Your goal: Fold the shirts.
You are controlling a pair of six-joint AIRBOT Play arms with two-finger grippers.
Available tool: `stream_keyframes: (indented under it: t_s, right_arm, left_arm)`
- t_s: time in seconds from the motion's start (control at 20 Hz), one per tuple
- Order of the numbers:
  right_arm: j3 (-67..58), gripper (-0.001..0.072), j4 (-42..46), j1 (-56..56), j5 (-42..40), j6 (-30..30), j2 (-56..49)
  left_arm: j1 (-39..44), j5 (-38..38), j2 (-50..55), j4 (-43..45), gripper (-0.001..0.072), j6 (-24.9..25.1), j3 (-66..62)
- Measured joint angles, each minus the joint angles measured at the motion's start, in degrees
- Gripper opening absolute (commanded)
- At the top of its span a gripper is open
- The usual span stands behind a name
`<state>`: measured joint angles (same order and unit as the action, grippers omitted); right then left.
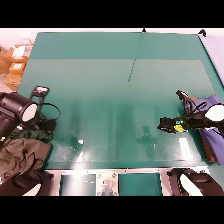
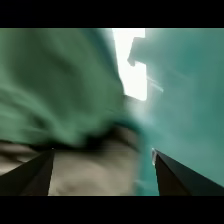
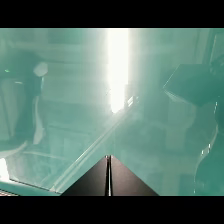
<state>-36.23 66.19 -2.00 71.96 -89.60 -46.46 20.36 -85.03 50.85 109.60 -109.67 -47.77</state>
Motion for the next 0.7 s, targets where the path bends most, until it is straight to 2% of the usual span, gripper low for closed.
stream_keyframes:
  t_s: [0.15,0.4,0.45,0.5,0.55,0.6,0.7]
  right_arm:
    - [0.0,0.0021,0.0,0.0,0.0,0.0,0.0]
    - [0.0,0.0021,0.0,0.0,0.0,0.0,0.0]
    - [0.0,0.0021,0.0,0.0,0.0,0.0,0.0]
    - [0.0,0.0022,0.0,0.0,0.0,0.0,0.0]
    - [0.0,0.0021,0.0,0.0,0.0,0.0,0.0]
    - [0.0,0.0021,0.0,0.0,0.0,0.0,0.0]
    - [0.0,0.0021,0.0,0.0,-0.1,0.0,0.0]
  left_arm:
    - [-9.2,4.3,3.2,4.8,0.072,1.3,0.0]
    - [-23.0,14.1,13.5,2.8,0.072,8.7,0.0]
    - [-25.2,15.6,16.2,2.4,0.0676,9.8,0.0]
    - [-26.8,16.5,18.7,2.1,0.0451,10.8,0.0]
    - [-28.1,17.4,21.2,1.7,0.0116,12.3,0.0]
    - [-29.0,17.6,23.2,1.5,0.0027,13.7,0.0]
    - [-30.3,17.1,25.8,1.5,0.0026,16.9,-0.6]
